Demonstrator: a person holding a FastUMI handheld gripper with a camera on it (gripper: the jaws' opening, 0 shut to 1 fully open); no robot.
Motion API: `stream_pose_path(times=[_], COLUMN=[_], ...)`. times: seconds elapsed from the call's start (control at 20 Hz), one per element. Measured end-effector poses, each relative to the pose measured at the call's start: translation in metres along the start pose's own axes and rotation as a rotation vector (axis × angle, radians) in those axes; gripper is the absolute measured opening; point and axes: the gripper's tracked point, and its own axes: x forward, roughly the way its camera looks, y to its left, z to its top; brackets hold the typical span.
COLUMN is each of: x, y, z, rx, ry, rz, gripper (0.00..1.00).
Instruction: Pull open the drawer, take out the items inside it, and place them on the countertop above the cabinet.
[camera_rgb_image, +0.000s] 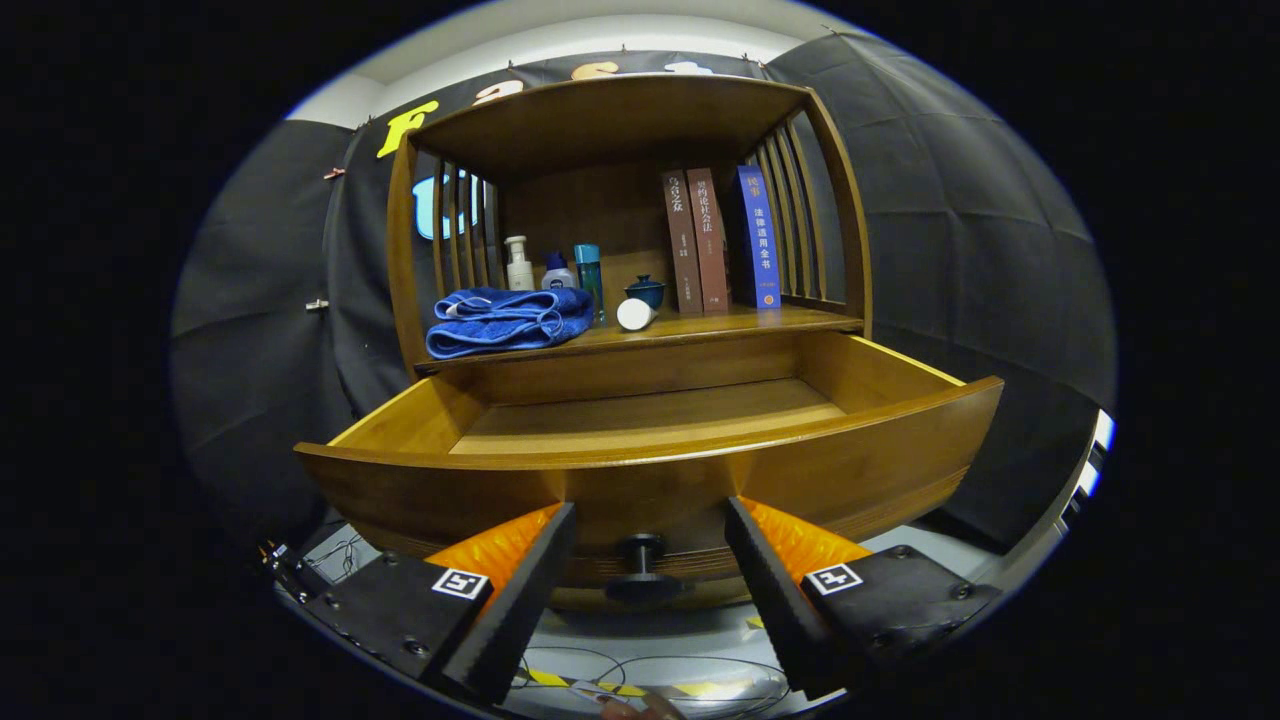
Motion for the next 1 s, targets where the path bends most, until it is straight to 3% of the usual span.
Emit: stream_pose_path(times=[0.6, 1.0], x=[0.112, 0.149], y=[0.006, 0.008], z=[0.027, 0.035], rx=[-0.017, -0.028], ry=[-0.013, -0.006], rz=[-0.005, -0.012], gripper=[0.99, 0.99])
